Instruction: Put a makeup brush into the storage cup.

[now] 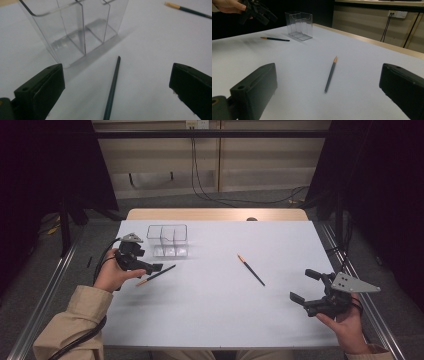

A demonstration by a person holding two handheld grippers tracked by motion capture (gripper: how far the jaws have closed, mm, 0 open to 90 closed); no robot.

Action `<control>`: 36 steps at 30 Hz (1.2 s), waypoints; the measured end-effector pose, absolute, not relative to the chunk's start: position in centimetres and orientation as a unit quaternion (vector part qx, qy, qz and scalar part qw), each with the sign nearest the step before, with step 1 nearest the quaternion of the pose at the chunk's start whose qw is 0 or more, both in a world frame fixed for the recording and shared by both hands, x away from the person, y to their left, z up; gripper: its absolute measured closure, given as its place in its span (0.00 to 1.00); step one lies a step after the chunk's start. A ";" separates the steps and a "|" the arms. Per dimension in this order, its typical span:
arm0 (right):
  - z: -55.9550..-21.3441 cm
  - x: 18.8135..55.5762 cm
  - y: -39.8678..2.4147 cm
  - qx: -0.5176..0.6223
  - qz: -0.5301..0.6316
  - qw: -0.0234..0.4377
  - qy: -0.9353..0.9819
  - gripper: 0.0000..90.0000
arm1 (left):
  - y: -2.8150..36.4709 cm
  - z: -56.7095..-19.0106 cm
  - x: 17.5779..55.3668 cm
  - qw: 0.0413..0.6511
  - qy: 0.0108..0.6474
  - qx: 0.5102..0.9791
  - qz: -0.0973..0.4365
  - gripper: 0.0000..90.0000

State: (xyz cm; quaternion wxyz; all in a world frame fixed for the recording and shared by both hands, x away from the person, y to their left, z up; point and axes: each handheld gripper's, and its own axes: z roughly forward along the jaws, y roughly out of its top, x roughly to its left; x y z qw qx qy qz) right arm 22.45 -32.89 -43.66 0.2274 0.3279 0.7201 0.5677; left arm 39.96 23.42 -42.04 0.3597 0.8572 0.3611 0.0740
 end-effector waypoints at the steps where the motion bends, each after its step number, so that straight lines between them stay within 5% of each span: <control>1: -43.7 22.5 -32.9 0.327 0.567 0.227 0.721 0.01 | 23.4 -42.1 40.0 0.349 0.361 0.862 0.066 0.00; 19: -43.7 22.5 -32.8 0.325 0.567 0.226 0.723 0.01 | 22.2 -42.2 40.6 0.222 0.335 0.915 0.034 0.19; 36: -43.7 22.5 -32.8 0.324 0.566 0.224 0.724 0.01 | 21.9 -43.2 40.7 0.139 0.315 0.939 0.015 0.53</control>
